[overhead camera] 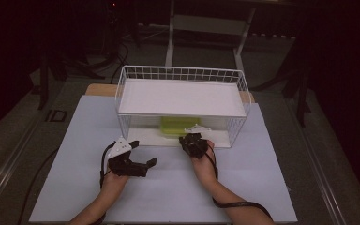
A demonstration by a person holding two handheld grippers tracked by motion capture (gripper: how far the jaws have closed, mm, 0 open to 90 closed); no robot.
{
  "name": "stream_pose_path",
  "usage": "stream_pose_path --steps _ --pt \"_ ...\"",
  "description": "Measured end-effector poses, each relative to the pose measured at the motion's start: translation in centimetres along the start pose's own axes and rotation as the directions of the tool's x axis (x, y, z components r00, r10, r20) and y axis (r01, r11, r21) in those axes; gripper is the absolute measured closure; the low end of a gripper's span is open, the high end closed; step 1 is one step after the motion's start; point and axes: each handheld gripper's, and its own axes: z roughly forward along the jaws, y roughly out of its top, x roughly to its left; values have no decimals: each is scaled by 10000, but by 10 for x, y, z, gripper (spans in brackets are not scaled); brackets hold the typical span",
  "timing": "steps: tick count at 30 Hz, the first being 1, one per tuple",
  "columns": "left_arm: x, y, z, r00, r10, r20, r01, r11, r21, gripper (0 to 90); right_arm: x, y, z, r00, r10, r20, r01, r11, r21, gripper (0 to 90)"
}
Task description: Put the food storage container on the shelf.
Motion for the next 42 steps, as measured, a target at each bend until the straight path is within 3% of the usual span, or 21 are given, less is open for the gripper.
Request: stream_pose_path --steps 19,29,32,35,37,42 --pt "0 -3 2 9999 -11 100 10 9999 108 4 -10 12 10 9990 355 261 -351 9992 -167 898" --pt "-1 -4 3 9998 51 175 -54 9998 181 4 -8 11 12 9992 379 88 -378 9991 -183 886" --pt "-1 -3 4 9995 106 294 -112 9998 181 4 -5 10 4 9996 281 -75 -284 9989 -364 864" --pt "-2 -2 4 9991 279 311 -285 9994 182 4 -3 8 -7 9980 514 -365 -532 9974 -494 841" --pt "-2 -2 4 9990 292 336 -298 9994 185 4 0 6 -14 9986 362 -381 -384 9975 -591 814" --pt "-4 -2 5 9987 190 470 -196 9997 127 4 2 3 -29 9993 145 -341 -175 9959 -885 630"
